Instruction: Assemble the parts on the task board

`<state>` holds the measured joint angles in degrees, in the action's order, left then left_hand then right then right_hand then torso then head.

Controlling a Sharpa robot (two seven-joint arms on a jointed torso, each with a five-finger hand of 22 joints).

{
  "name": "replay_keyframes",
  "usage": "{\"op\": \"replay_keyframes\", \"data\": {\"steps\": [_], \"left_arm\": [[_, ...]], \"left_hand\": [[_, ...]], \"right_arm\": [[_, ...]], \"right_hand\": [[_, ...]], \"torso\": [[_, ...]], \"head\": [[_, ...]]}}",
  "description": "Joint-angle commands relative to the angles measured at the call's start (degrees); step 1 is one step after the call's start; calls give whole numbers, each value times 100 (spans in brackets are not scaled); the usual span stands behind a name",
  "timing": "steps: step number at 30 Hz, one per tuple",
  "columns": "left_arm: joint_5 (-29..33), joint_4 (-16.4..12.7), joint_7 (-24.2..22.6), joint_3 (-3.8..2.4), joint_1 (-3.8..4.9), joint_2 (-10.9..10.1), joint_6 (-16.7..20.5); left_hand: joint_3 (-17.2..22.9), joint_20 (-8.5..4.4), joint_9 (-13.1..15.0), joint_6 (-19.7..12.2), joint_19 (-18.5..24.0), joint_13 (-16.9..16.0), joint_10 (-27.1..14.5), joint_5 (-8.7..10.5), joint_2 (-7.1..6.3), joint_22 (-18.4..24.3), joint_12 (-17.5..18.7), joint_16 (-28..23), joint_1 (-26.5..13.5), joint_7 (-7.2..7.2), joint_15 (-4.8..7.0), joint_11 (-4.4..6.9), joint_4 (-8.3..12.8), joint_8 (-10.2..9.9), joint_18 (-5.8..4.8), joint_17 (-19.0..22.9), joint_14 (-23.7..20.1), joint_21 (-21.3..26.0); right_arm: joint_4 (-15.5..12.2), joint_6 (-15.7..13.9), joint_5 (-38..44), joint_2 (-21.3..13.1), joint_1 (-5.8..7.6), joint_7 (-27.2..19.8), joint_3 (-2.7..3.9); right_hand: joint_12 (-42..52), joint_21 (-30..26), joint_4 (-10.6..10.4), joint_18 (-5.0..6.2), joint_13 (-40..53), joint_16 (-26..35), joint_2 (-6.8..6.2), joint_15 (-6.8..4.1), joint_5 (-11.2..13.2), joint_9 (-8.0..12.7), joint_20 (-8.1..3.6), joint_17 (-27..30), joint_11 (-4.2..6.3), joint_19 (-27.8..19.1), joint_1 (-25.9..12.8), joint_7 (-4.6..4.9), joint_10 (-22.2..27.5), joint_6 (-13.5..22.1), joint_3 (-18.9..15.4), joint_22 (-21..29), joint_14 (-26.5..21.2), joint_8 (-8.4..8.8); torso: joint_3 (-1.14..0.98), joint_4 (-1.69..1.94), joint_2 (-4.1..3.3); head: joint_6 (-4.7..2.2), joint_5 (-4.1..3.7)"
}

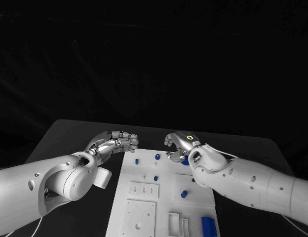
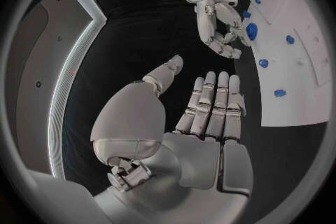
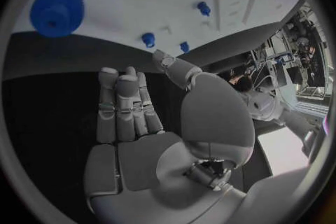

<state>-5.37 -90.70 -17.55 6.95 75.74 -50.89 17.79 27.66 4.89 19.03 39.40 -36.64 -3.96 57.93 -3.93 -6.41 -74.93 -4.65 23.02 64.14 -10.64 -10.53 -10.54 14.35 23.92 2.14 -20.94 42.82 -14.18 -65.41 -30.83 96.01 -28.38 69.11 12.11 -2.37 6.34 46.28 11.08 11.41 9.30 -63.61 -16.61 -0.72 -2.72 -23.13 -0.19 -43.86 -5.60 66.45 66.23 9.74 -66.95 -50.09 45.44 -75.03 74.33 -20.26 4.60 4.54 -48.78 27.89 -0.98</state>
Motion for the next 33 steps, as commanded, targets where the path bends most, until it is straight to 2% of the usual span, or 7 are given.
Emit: {"op": "replay_keyframes", "data": {"steps": [1,4,6,7,9,20,33], "left_arm": [[-35,-16,-70,-4,14,-10,-119],[-35,18,-78,-4,14,3,-139],[-39,45,-85,-2,12,25,-160],[-44,51,-88,-2,12,28,-164],[-57,66,-100,0,11,31,-154],[-61,115,-103,5,9,35,-173],[-105,154,-62,7,8,60,-131]], "left_hand": [[16,-5,-3,-13,35,1,-15,14,7,-121,35,-31,-38,-137,-1,11,36,-19,94,10,-49,23],[21,-7,0,1,39,-3,-3,14,16,-122,33,-31,-37,-126,1,18,40,-13,90,9,-47,24],[23,-8,2,7,40,-4,3,14,22,-122,32,-29,-37,-125,2,20,41,-10,89,8,-43,24],[24,-9,2,9,41,-4,4,14,24,-122,32,-29,-37,-124,2,21,42,-9,88,7,-42,24],[25,-9,2,11,41,-4,5,14,26,-122,33,-29,-36,-124,2,21,43,-9,88,7,-42,24],[27,-11,3,12,43,-4,6,14,30,-123,35,-30,-35,-121,3,23,47,-10,86,7,-43,24],[27,-12,2,11,42,-4,7,14,35,-123,37,-32,-38,-121,3,23,48,-12,84,7,-44,24]], "right_arm": [[-177,-31,-590,-332,112,-271,13],[-266,-44,-786,-606,174,-538,12],[-362,168,-975,-799,181,-592,12],[-376,226,-1007,-833,181,-594,12],[-401,492,-1046,-964,181,-585,12],[-141,1181,-1039,-893,159,-590,10],[428,1246,-942,-484,-13,-629,-30]], "right_hand": [[156,14,-14,359,110,-88,-9,-113,-13,-22,-23,-36,104,75,-152,-19,-300,-67,-193,-30,44,-50],[376,49,-14,359,355,-178,1,-249,-62,-41,-68,-100,239,131,-223,-60,-626,-90,-413,-56,39,-62],[1505,98,-8,341,1232,-268,8,-468,-293,-61,-107,-167,491,226,-270,-279,-1648,-101,-669,-71,56,-61],[3058,54,76,225,3085,-294,99,-632,-572,-94,-219,-220,653,327,-328,-445,-507,-104,-1085,-14,-11,-20],[4151,89,-8,340,4113,-417,83,-484,-587,-73,-249,-291,459,347,-256,-249,-227,-47,-940,-62,89,58],[5829,578,105,359,5723,-920,180,-374,-833,5,-320,-765,369,436,-422,-126,316,154,-1232,-134,23,295],[6061,706,199,359,5949,-978,238,-336,-835,46,-337,-869,332,373,-437,-89,260,322,-1292,-128,-17,400]], "torso": [[-27,-68,13],[-52,-122,35],[-66,-151,51],[-73,-159,54],[-97,-188,63],[-187,-250,45],[-164,-206,30]], "head": [[-20,29],[-28,49],[-16,55],[-16,59],[-25,66],[-12,132],[31,133]]}}
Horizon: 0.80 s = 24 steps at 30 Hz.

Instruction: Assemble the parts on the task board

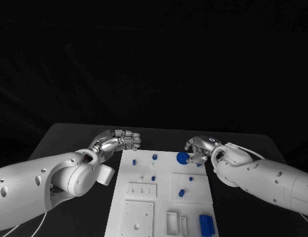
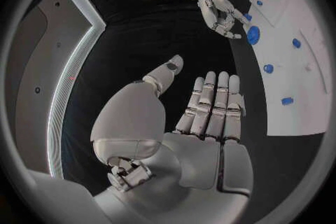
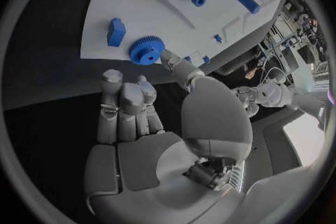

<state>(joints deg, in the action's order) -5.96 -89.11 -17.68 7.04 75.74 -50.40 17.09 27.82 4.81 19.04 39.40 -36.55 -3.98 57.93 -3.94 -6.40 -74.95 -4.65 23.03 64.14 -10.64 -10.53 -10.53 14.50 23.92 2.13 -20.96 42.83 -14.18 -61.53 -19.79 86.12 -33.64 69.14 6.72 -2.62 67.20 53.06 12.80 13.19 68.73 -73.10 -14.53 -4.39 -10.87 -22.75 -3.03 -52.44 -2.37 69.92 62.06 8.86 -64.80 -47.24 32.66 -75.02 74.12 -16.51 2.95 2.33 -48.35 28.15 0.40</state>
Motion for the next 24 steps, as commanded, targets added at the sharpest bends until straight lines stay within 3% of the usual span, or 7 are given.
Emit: {"op": "replay_keyframes", "data": {"steps": [1,16,24], "left_arm": [[-47,0,-50,-2,8,13,-65],[-50,26,-43,-2,8,38,-83],[-50,29,-42,-2,8,36,-83]], "left_hand": [[12,-3,1,11,34,-3,6,14,35,-121,38,-32,-39,-122,3,22,33,-12,84,9,-45,24],[13,-5,1,11,34,-2,5,14,36,-121,42,-34,-41,-126,3,19,36,-14,83,9,-47,23],[12,-4,1,11,34,-2,5,14,38,-121,43,-35,-45,-128,3,17,35,-15,81,9,-47,23]], "right_arm": [[81,47,48,74,-30,-83,-14],[301,172,80,260,-85,-29,-59],[434,192,85,324,-102,-16,-72]], "right_hand": [[-21,32,28,181,9,-29,34,30,-17,9,-52,-13,10,24,-18,-2,43,41,-13,-129,4,28],[57,153,28,181,82,-46,127,24,149,1,-53,-63,18,-13,13,-12,-16,28,81,-132,7,20],[80,229,-20,181,108,-44,171,10,393,-4,-56,-98,33,-52,18,-27,-33,5,231,-124,8,10]], "torso": [[4,16,-11],[10,4,-7],[7,7,-3]], "head": [[12,-4],[57,-8],[72,-6]]}}
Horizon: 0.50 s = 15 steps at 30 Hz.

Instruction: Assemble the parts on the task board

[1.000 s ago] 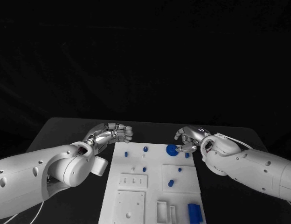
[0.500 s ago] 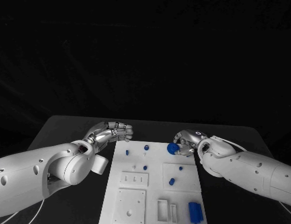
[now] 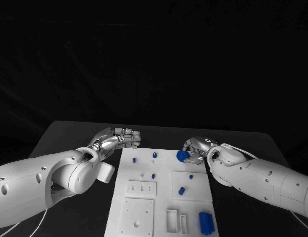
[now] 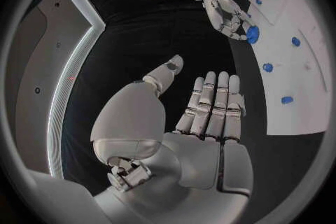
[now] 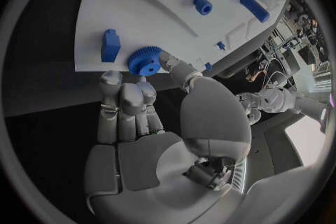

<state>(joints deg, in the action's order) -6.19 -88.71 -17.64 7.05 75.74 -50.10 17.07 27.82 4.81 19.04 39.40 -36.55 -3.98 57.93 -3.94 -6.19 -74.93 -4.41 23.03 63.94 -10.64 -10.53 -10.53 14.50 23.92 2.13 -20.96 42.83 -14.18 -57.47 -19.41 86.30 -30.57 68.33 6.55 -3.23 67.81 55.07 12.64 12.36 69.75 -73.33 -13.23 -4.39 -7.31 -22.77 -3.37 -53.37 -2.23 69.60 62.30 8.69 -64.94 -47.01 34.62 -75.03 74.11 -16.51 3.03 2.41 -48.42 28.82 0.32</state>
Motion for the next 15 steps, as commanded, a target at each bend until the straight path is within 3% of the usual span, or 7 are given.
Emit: {"op": "replay_keyframes", "data": {"steps": [1,6,10,15], "left_arm": [[-26,-13,-45,-3,8,5,-79],[-26,-11,-45,-3,8,9,-116],[-26,-8,-45,-3,8,12,-111],[-26,-8,-44,-3,8,8,-106]], "left_hand": [[12,-5,1,11,34,-1,5,14,17,-123,19,-35,-24,-128,3,17,35,-15,82,10,-47,23],[12,-5,1,12,34,-1,6,13,20,-123,20,-36,-29,-129,3,16,34,-15,80,10,-48,23],[32,-8,1,14,36,-2,10,-44,47,-123,26,-38,-20,-129,5,17,38,-19,76,9,-47,23],[28,-7,0,14,38,-1,10,-43,38,-123,28,-39,-30,-131,5,17,40,-20,73,9,-48,23]], "right_arm": [[32,159,67,20,-20,6,-12],[14,277,100,59,-21,27,-16],[35,278,140,91,-23,70,-23],[71,298,205,118,-23,104,-31]], "right_hand": [[18,31,-9,264,6,-20,43,9,46,-3,-22,-7,19,-22,-7,-11,-18,-19,44,-124,8,10],[91,60,-55,264,71,-20,84,3,96,-8,-22,-22,25,-29,-28,-18,-99,-40,107,-122,12,-1],[236,107,-111,264,194,-34,130,3,397,-13,-32,-54,27,-37,15,-19,-236,-79,289,-122,20,-17],[277,140,-137,264,230,-37,129,-2,404,-28,-34,-73,31,-45,-1,-25,-267,-155,359,-123,20,-54]], "torso": [[-1,0,1],[0,6,2],[-1,1,4],[-5,-1,5]], "head": [[6,2],[-4,7],[0,4],[3,15]]}}
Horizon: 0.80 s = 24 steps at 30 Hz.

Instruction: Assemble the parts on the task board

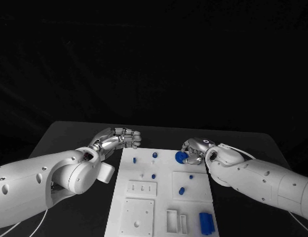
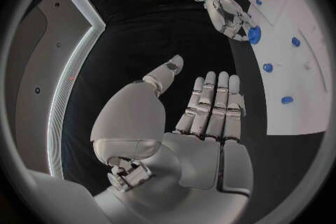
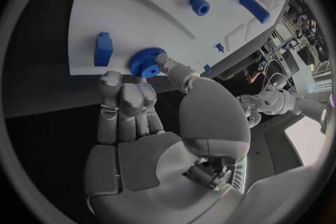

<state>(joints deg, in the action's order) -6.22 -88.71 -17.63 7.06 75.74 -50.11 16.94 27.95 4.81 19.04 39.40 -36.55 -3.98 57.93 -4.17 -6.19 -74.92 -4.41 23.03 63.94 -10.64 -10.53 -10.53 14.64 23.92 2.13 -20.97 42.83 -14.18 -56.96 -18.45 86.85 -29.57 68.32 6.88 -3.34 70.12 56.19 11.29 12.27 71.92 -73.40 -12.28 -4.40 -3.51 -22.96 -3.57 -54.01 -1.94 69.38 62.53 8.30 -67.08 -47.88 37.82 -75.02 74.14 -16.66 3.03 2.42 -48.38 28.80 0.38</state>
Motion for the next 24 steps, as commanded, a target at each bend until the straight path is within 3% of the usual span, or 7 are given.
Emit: {"op": "replay_keyframes", "data": {"steps": [1,24], "left_arm": [[-23,-5,-43,-4,8,9,-93],[-23,23,-15,-3,8,34,-106]], "left_hand": [[14,-8,1,14,38,-1,10,-18,37,-125,28,-39,-31,-131,5,17,26,-21,73,9,-48,23],[19,-12,0,14,42,0,9,-1,30,-125,34,-43,-21,-130,8,19,45,-24,71,8,-51,23]], "right_arm": [[22,211,166,23,-22,78,-23],[11,145,520,131,-42,375,-99]], "right_hand": [[51,33,-5,273,18,-31,37,-1,27,-13,-14,-12,3,-26,-23,14,-58,-87,52,-123,18,-49],[98,138,-64,273,61,-42,-114,-24,-22,-38,-32,-66,28,-38,-207,-13,-97,-240,-15,-118,26,-114]], "torso": [[-5,-3,2],[-4,-5,-2]], "head": [[7,11],[33,25]]}}
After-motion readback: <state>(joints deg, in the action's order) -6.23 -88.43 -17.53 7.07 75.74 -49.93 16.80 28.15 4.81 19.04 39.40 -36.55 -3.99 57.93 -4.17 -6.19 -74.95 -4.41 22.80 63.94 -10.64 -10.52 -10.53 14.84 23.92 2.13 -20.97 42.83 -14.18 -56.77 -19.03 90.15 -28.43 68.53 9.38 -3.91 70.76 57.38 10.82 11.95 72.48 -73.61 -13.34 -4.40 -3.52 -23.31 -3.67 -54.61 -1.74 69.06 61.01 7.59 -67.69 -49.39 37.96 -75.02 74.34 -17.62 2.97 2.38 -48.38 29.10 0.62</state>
